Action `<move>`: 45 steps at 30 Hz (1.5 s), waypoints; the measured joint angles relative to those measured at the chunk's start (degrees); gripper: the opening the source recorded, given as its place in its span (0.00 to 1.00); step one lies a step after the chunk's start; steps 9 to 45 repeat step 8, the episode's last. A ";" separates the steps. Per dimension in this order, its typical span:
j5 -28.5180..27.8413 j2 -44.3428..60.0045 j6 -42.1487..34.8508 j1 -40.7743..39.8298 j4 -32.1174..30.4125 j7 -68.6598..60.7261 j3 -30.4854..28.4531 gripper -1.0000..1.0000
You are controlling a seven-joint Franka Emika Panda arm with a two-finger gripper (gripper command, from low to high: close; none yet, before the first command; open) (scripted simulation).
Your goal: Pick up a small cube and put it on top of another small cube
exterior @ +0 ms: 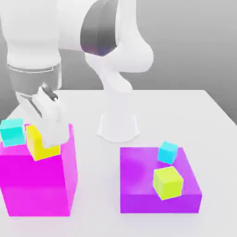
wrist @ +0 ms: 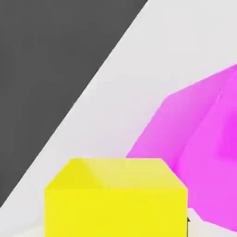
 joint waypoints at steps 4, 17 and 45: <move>1.85 -2.51 1.86 -4.53 -3.61 4.58 -4.04 0.00; 1.99 -1.86 3.81 -4.77 -4.89 4.73 -4.28 1.00; 1.99 -1.86 3.81 -4.77 -4.89 4.73 -4.28 1.00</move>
